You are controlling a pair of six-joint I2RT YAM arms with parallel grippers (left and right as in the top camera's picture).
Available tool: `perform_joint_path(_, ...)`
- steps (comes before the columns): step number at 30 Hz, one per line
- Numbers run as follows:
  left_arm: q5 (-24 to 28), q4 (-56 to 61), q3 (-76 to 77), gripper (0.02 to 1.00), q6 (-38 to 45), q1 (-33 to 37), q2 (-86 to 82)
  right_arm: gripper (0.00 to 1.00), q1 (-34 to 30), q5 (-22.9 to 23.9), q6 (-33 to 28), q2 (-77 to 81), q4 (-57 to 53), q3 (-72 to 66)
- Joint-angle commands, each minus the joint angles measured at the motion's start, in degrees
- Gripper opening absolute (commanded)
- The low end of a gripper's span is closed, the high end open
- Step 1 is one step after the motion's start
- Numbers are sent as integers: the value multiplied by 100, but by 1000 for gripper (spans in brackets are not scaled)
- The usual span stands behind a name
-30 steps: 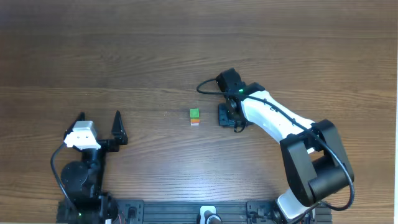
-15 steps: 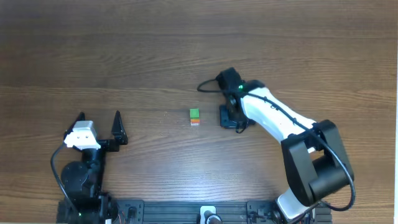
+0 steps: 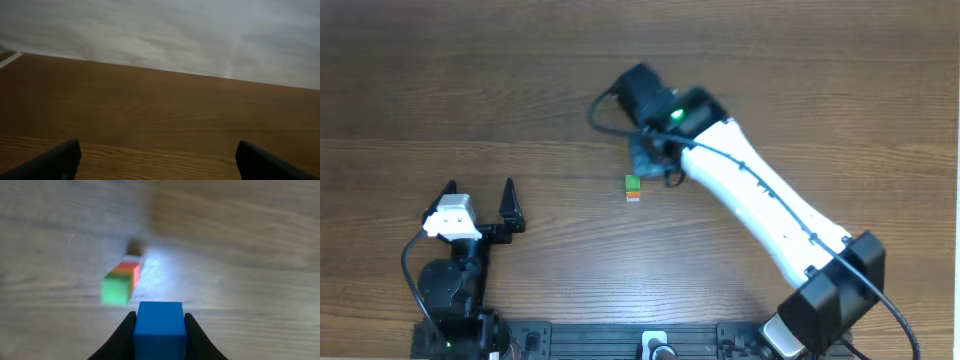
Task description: Stack Cubes
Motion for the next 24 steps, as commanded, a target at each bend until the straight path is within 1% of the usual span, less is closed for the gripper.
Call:
perform_joint_path(1,79,-4,-35,1000,42,31,-46,156,455,85,702,258,-39,74)
perform_joint_path(4,79,-4,-33,1000,42,31,-46,156,627,42,931,444,-37,76)
perform_joint_path(8,79,-4,-35,1000,42,31,-46,154,647,-61,1064,605,4,76)
perform_joint_path(10,79,-4,-35,1000,42,31,-46,152,647,-127,1062,636,92,76)
perform_joint_path(24,79,-4,-33,1000,42,31,-46,150,546,-116,1062,835,280,76)
